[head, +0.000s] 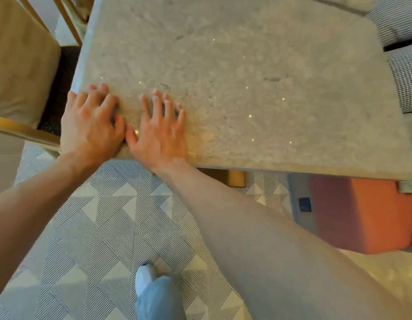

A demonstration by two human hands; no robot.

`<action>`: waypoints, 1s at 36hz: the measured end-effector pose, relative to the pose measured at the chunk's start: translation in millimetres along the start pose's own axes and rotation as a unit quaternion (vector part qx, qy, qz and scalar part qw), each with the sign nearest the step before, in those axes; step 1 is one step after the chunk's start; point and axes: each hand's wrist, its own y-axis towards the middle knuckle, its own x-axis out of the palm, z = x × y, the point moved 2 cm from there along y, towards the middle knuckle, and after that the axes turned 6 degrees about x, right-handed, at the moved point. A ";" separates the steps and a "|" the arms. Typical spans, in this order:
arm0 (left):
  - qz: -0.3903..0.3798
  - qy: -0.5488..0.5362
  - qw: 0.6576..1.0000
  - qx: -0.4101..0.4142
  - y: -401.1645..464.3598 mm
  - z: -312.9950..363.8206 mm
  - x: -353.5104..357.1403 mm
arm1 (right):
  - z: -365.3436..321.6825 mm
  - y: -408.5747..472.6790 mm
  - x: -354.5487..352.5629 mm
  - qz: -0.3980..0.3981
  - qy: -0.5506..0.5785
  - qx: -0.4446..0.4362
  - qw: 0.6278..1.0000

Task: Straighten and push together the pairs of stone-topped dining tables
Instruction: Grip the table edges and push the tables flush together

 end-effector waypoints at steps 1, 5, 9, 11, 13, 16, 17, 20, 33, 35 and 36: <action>-0.036 0.021 0.999 -0.005 6.1 5.6 -6.4 | 4.7 3.2 -7.4 -0.024 0.011 -0.019 0.999; -0.162 -0.010 0.984 -0.071 29.6 50.1 -32.6 | 41.6 24.6 -57.7 -0.217 0.133 -0.047 0.966; -0.224 -0.146 0.958 -0.102 34.7 126.0 -46.8 | 100.8 8.8 -117.4 -0.261 0.308 0.010 0.915; -0.232 -0.190 0.948 -0.107 42.4 179.5 -56.4 | 151.2 -8.5 -139.8 -0.255 0.350 0.056 0.899; -0.216 -0.235 0.939 -0.131 55.8 220.3 -66.3 | 187.7 -18.7 -153.6 -0.257 0.393 0.089 0.878; -0.156 -0.299 0.932 -0.136 88.0 298.0 -85.8 | 262.1 -24.9 -190.0 -0.220 0.469 0.137 0.845; -0.131 -0.317 0.929 -0.139 98.0 321.8 -94.9 | 283.7 -25.0 -202.5 -0.204 0.501 0.147 0.828; -0.061 -0.394 0.905 -0.147 125.1 391.0 -122.7 | 342.1 -22.6 -253.2 -0.162 0.617 0.151 0.756; 0.137 -0.591 0.773 -0.188 215.5 518.9 -178.7 | 477.9 31.6 -383.1 -0.067 0.730 0.080 0.675; 0.139 -0.580 0.779 -0.196 230.5 516.8 -162.9 | 488.7 49.2 -376.1 -0.064 0.713 0.077 0.694; 0.139 -0.577 0.779 -0.201 237.7 514.7 -152.3 | 494.4 58.2 -370.1 -0.063 0.705 0.078 0.702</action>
